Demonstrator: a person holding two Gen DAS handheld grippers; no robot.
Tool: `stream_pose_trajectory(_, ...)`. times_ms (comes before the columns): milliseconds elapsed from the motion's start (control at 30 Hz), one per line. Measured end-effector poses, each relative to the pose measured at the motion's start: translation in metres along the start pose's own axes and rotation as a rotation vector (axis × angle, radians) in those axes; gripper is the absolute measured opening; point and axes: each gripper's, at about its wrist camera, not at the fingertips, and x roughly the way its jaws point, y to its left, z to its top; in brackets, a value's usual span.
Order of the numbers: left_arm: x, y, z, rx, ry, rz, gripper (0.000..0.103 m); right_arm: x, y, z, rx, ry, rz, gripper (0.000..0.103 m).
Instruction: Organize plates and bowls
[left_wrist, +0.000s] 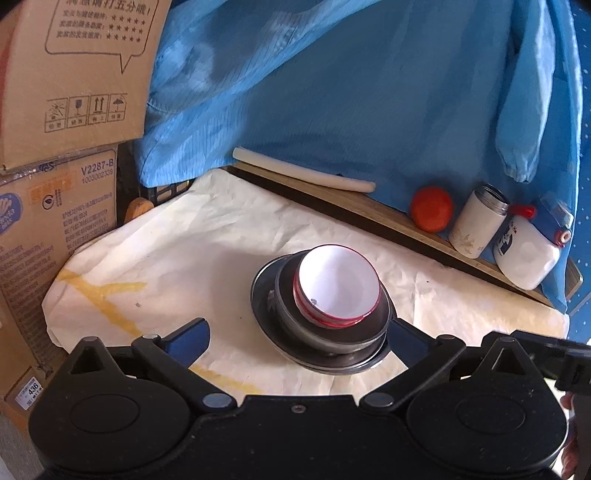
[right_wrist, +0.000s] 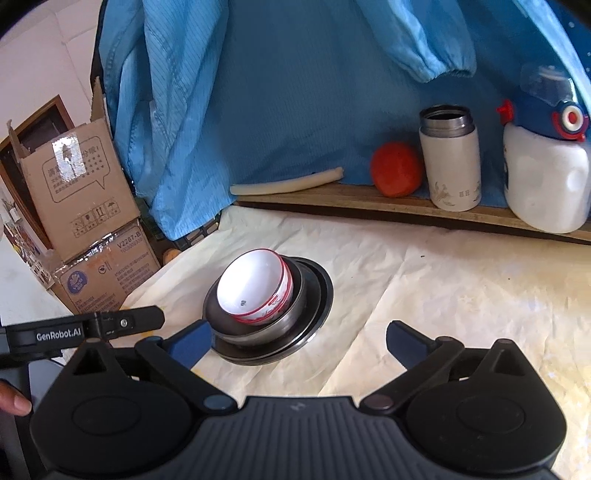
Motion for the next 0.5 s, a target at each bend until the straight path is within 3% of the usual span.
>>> stream_pose_trajectory(500,-0.025,-0.011,-0.029,0.054,-0.046,0.022,0.102,-0.027,0.005,-0.025,-0.104,-0.076,-0.038,0.103)
